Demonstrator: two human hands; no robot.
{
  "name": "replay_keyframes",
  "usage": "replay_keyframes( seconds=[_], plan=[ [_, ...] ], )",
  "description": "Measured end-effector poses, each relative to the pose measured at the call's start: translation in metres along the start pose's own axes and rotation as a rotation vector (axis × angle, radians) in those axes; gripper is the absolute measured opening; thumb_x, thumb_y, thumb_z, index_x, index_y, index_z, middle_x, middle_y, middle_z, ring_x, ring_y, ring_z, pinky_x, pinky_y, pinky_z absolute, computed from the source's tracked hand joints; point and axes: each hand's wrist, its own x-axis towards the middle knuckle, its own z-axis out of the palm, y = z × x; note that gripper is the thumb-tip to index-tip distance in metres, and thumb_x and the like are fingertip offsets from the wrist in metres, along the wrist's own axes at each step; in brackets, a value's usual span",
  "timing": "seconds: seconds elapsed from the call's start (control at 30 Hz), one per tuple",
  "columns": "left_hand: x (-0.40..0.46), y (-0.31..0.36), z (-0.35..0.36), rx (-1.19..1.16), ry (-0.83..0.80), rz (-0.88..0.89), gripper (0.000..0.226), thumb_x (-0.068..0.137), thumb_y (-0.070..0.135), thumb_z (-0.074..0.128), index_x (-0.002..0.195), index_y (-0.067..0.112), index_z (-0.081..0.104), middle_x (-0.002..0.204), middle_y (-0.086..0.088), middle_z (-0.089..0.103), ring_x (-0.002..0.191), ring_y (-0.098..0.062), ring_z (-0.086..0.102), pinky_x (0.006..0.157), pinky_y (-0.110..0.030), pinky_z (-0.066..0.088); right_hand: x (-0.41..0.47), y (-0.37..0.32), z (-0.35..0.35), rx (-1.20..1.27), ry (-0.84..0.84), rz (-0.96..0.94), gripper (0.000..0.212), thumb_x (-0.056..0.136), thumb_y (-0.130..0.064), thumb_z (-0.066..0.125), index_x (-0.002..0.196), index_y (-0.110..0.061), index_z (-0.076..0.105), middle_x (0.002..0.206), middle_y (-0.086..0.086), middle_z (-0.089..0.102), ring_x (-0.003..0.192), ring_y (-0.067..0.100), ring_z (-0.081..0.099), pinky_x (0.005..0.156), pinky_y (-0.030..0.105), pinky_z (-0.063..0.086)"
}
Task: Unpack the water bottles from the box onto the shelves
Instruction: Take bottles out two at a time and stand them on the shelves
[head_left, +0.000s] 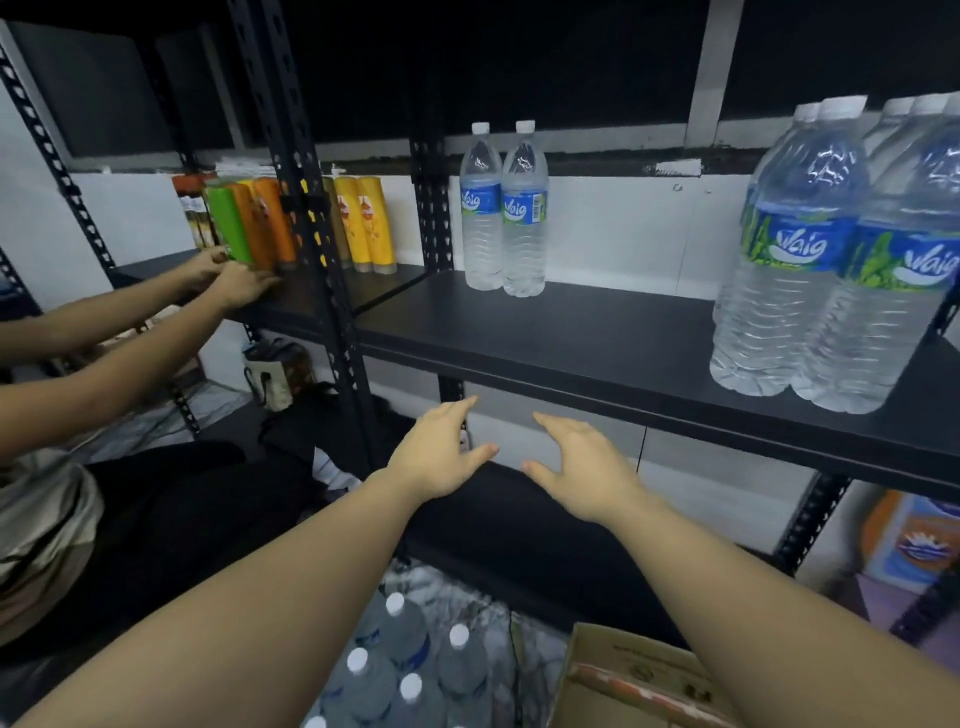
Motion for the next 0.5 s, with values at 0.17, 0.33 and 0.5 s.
replay_keyframes(
  seconds=[0.17,0.33,0.5],
  plan=[
    [0.013,-0.006,-0.002,-0.082,0.016,0.0,0.093,0.097,0.052,0.069,0.168,0.028,0.016,0.162,0.002,0.046,0.149,-0.017,0.042,0.114,-0.031,0.037,0.01,-0.011,0.005,0.059,-0.002,0.06,0.092,0.1,-0.052,0.063,0.168,-0.037,0.003,0.167,0.0,0.037,0.153,0.024,0.035,0.118,0.044,0.041],
    [0.036,-0.005,-0.003,-0.156,0.042,-0.023,0.099,0.094,0.054,0.071,0.168,0.032,0.009,0.155,0.001,0.054,0.149,-0.015,0.044,0.116,-0.038,0.042,0.031,-0.013,-0.004,0.08,0.042,0.083,0.097,0.099,-0.052,0.065,0.166,-0.043,-0.005,0.164,-0.003,0.041,0.151,0.022,0.037,0.113,0.043,0.045],
    [0.045,-0.011,-0.003,-0.175,0.066,-0.023,0.097,0.095,0.053,0.071,0.168,0.034,0.009,0.155,0.0,0.054,0.148,-0.017,0.046,0.115,-0.038,0.042,0.042,-0.014,-0.004,0.097,0.067,0.078,0.1,0.099,-0.051,0.066,0.167,-0.039,-0.005,0.159,-0.004,0.047,0.148,0.023,0.04,0.109,0.041,0.046]
  ],
)
